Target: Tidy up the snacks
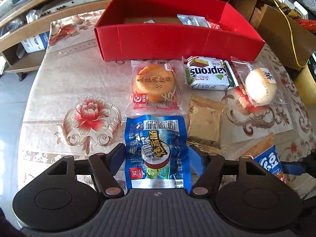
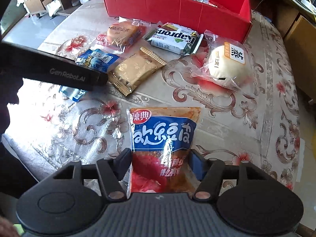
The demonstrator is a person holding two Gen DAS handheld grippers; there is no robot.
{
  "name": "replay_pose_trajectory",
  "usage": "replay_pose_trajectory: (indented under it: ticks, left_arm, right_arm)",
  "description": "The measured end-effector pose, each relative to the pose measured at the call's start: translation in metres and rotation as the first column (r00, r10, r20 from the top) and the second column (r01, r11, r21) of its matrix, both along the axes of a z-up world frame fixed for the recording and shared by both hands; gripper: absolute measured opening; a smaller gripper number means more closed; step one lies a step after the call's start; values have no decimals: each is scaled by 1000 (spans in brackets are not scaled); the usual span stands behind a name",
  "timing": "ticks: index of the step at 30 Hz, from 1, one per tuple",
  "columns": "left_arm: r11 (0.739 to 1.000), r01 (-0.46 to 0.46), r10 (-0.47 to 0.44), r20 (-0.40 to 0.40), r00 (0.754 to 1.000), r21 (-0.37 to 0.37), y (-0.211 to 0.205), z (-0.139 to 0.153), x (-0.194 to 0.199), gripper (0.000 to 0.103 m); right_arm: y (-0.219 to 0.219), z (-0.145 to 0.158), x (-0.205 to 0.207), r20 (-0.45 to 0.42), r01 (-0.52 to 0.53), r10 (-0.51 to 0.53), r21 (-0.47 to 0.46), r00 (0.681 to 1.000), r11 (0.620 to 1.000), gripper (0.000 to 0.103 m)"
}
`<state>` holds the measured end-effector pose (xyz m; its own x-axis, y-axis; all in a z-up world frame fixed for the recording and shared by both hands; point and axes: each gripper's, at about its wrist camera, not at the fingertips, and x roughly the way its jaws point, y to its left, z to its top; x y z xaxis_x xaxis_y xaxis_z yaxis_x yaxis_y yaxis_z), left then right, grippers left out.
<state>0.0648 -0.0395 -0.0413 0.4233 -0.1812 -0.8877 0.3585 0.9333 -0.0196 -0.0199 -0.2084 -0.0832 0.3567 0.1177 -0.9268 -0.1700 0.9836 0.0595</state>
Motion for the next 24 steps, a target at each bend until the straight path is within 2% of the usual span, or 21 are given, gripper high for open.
replay_pose_trajectory:
  ticks: [2, 5, 24]
  left_arm:
    - [1000, 0, 0, 2, 1000, -15, 2, 3, -1, 74]
    - [999, 4, -4, 12, 1000, -33, 3, 8, -2, 74]
    - [993, 20, -13, 60, 998, -118, -1, 30, -2, 74]
  right_arm:
    - [-6, 3, 0, -2, 21, -21, 20, 1000, 1000, 53]
    - [-12, 7, 5, 3, 47, -47, 50, 999, 998, 50]
    - [-32, 34, 33, 93, 149, -165, 161, 982, 976, 49]
